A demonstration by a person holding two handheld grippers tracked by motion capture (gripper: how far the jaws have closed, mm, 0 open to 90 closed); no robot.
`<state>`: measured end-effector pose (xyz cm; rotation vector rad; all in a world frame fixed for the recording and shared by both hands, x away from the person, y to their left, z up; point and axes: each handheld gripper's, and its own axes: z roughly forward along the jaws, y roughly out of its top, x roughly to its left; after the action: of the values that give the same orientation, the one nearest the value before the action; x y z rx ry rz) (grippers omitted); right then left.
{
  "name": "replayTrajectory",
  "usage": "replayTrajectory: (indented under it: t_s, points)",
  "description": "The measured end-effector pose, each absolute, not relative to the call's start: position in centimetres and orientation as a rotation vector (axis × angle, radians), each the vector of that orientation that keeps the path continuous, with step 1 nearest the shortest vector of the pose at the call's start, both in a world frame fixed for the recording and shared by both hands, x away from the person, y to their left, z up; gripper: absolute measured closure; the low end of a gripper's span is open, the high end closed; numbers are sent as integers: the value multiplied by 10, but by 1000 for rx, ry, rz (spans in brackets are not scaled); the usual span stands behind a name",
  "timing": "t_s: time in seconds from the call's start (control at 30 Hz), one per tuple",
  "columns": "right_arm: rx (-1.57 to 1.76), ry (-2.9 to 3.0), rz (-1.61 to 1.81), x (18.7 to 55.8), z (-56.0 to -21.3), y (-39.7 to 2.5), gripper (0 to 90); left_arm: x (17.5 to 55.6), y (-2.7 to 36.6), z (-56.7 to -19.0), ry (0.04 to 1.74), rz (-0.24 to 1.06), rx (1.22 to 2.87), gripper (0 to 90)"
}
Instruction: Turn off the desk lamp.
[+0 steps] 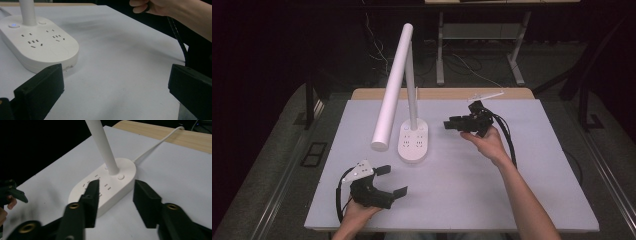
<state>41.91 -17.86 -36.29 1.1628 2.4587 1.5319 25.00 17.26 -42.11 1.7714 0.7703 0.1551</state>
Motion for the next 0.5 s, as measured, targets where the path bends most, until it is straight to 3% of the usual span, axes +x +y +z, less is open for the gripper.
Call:
replayTrajectory:
  t_s: [0.23,0.3,0.33,0.5]
  points:
    - [1190,2435,1463,395,-355,-199,112,250,171,-421,768,155,1779,0]
    - [1197,2461,1411,390,-356,-204,71,249,171,-421,771,156,1777,0]
    - [1202,2460,1395,386,-356,-207,2,249,171,-421,772,155,1774,0]
    - [1209,2426,1457,366,-357,-225,5,249,171,-421,773,158,1772,0]
